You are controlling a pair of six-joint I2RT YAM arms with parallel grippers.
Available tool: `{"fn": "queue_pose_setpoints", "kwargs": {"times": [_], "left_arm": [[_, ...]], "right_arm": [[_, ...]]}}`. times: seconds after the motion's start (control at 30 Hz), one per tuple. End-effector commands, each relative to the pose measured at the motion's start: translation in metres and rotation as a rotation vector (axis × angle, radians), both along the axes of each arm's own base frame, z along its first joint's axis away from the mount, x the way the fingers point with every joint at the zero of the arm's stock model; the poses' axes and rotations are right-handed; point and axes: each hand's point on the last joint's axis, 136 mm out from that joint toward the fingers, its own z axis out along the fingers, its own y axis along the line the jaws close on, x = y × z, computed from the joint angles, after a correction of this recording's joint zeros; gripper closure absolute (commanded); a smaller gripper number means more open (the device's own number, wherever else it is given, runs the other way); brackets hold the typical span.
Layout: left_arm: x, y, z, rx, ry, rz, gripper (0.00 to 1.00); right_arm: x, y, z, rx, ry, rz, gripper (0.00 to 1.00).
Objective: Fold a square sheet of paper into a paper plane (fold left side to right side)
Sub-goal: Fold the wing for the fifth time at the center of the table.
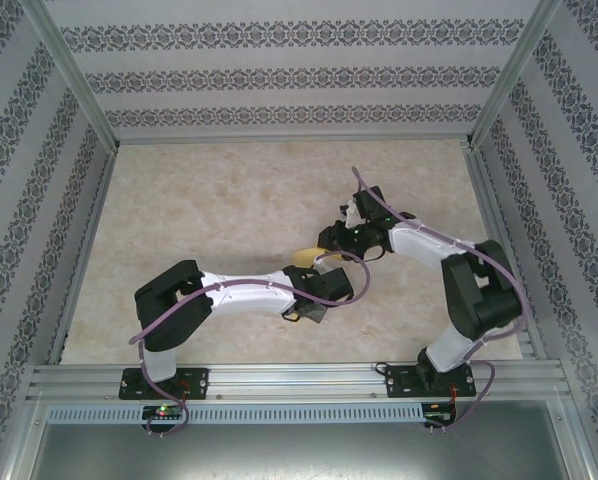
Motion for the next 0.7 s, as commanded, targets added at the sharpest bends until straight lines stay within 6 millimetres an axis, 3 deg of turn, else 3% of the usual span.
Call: {"fn": "queue_pose_setpoints", "kwargs": {"times": [0.0, 0.13, 0.27, 0.67], "left_arm": [[0.007, -0.001, 0.02, -0.119, -0.002, 0.047, 0.86], [0.014, -0.009, 0.029, -0.256, 0.038, 0.053, 0.86], [0.022, -0.016, 0.035, -0.399, 0.093, 0.066, 0.87], [0.041, -0.026, 0.034, -0.764, 0.198, 0.149, 0.88]], "right_arm": [[0.012, -0.026, 0.028, -0.041, -0.15, -0.063, 0.55], [0.003, -0.059, 0.032, -0.098, -0.193, -0.114, 0.48], [-0.013, -0.073, 0.025, -0.126, -0.212, -0.113, 0.41], [-0.041, -0.062, -0.004, -0.044, -0.205, -0.103, 0.4]]}}
